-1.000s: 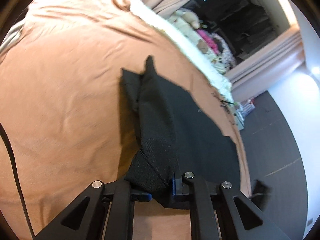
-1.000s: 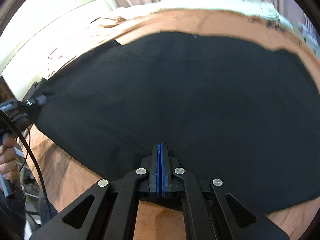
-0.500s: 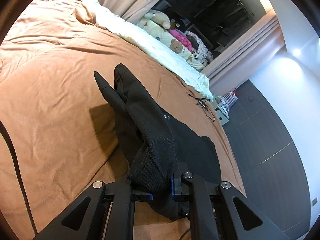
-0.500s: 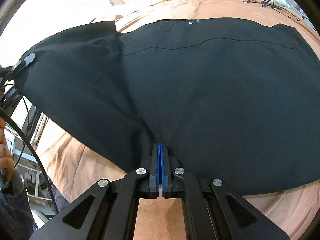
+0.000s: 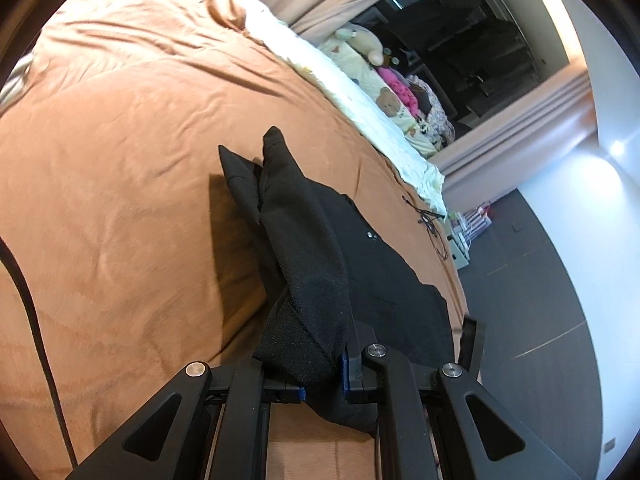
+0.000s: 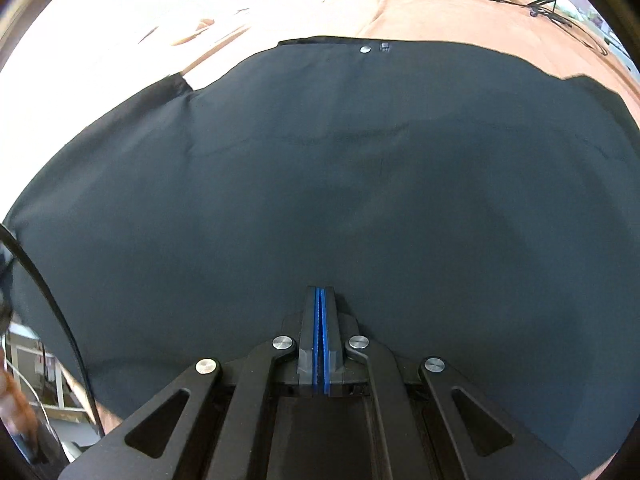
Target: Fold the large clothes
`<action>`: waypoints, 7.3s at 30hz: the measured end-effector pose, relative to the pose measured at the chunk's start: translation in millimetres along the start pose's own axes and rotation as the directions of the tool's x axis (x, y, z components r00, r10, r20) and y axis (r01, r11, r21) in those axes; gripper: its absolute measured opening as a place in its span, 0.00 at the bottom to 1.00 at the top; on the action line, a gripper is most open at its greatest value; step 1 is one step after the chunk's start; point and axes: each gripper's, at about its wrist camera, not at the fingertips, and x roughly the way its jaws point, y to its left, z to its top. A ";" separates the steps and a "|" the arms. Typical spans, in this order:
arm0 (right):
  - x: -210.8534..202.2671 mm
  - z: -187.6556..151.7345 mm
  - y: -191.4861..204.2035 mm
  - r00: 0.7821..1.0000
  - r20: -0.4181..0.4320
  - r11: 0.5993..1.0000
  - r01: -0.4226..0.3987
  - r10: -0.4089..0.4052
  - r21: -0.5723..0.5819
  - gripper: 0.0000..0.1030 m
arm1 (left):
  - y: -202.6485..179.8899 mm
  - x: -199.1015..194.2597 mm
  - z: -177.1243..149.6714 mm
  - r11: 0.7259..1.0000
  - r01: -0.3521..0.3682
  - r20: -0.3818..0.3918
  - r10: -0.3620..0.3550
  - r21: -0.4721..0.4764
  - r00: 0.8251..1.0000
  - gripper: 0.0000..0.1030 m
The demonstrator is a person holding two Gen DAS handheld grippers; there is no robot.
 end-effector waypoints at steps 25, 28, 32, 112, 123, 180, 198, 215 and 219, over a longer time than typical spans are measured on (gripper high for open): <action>80.0 132.7 -1.0 0.995 0.021 0.995 0.100 -0.100 -0.004 0.00 | 44.1 5.5 -11.7 0.992 0.014 -0.013 -0.016 -0.129 1.000 0.11; 89.9 143.1 -1.3 0.994 0.023 0.995 0.103 -0.103 -0.004 0.00 | 46.2 6.0 -12.0 0.991 0.011 -0.010 -0.013 -0.135 1.000 0.11; 90.5 149.8 0.9 0.993 0.017 0.992 0.121 -0.121 -0.027 0.00 | 48.8 6.1 -13.0 0.988 0.010 -0.008 -0.012 -0.151 1.000 0.11; -191.7 -169.9 -163.5 0.926 0.374 0.990 -0.093 0.046 0.109 0.00 | -314.8 162.6 -69.8 0.881 0.261 -0.352 -0.117 0.395 0.929 0.11; -197.1 -172.6 -200.1 0.921 0.379 0.949 -0.197 0.092 0.246 0.00 | -320.2 238.3 -150.9 0.862 0.279 -0.526 -0.017 0.423 0.850 0.11; -136.4 -132.5 -110.3 0.942 0.295 0.982 0.124 -0.161 0.141 0.00 | -135.5 201.4 -114.9 0.950 0.070 -0.453 0.080 0.305 0.888 0.24; -147.5 -155.5 -159.6 0.968 0.237 0.974 0.033 -0.087 0.225 0.00 | -166.7 220.3 -129.0 0.878 0.083 -0.501 0.188 0.471 0.845 0.26; -180.4 -177.8 -76.6 0.935 0.273 0.974 0.206 -0.226 0.099 0.00 | -165.3 164.5 -123.0 0.916 0.117 -0.431 0.065 0.383 0.900 0.33; -194.8 -188.8 -62.0 0.925 0.342 0.987 0.151 -0.163 0.064 0.00 | -171.9 158.1 -133.9 0.912 0.172 -0.461 0.021 0.373 0.887 0.33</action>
